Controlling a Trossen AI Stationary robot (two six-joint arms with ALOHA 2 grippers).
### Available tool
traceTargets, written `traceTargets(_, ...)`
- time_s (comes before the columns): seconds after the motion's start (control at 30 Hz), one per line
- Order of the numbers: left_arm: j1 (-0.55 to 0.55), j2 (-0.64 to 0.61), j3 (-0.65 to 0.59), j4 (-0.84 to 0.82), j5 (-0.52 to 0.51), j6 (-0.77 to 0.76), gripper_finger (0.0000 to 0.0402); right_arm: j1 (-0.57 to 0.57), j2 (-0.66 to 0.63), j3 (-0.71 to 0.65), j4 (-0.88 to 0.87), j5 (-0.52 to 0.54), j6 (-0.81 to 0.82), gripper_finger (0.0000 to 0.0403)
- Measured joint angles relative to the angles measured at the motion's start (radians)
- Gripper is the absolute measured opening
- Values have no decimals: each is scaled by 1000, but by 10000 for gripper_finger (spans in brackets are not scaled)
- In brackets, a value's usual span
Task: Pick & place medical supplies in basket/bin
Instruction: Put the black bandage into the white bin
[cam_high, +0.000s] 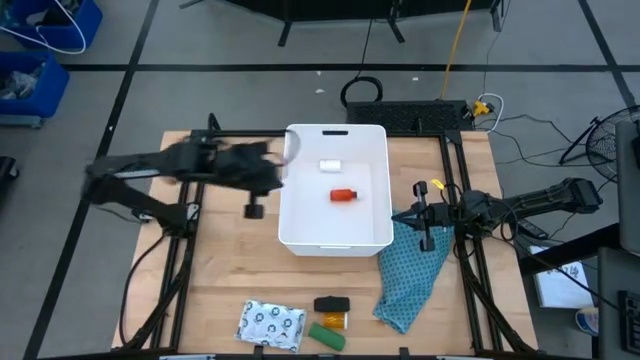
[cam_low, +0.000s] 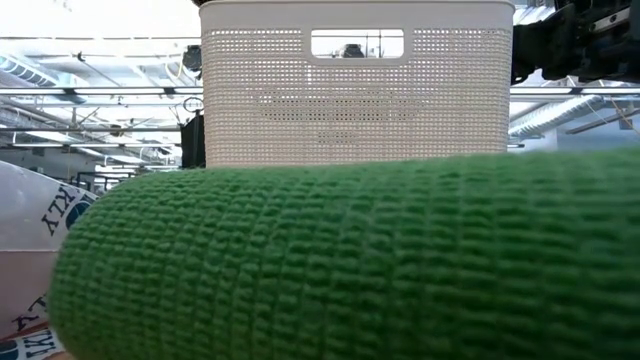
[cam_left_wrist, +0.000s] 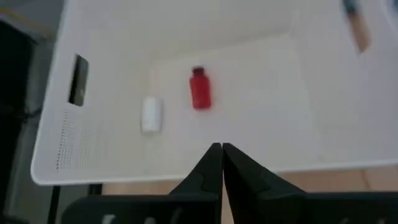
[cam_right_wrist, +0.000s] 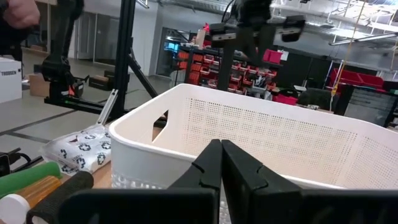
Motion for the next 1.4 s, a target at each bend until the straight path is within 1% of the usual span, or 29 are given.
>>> traceTargets(0.13, -10, -249, -283, 283, 13, 49, 6, 0, 0, 0, 1, 1, 0, 0)
traceTargets(0.23, 5, -419, -502, 496, 84, 103, 5, 0, 0, 0, 1, 1, 0, 0)
traceTargets(0.33, 39, -549, -687, 714, 172, 98, 3, 0, 0, 0, 2, 2, 0, 0)
traceTargets(0.4, 62, -622, -783, 790, 202, 64, 3, 0, 0, 0, 2, 2, 0, 0)
traceTargets(0.5, 88, -722, -878, 825, 179, -45, 4, 0, 0, 0, 2, 2, 0, 0)
traceTargets(0.6, 86, -793, -964, 869, 171, -150, 3, 0, 0, 0, 2, 2, 0, 0)
traceTargets(0.67, 68, -825, -1031, 948, 169, -184, 3, 0, 0, 0, 2, 2, 0, 0)
traceTargets(0.77, 44, -844, -1128, 1041, 150, -185, 2, 0, 0, 0, 2, 2, 0, 0)
traceTargets(1.07, 32, -843, -1309, 1256, 127, -139, 3, 0, 0, 0, -5, 3, 0, 0)
traceTargets(1.13, 32, -843, -1332, 1282, 128, -141, 3, 0, 0, 0, -13, 3, 0, 0)
traceTargets(1.27, 32, -842, -1345, 1283, 118, -162, 3, 0, -1, 0, -16, 2, 14, 0)
traceTargets(1.33, 32, -842, -1345, 1277, 96, -180, 9, 0, -1, 0, -5, 2, 8, 0)
traceTargets(1.4, 32, -842, -1345, 1261, 84, -183, 19, 6, 0, 10, -4, 1, -38, 0)
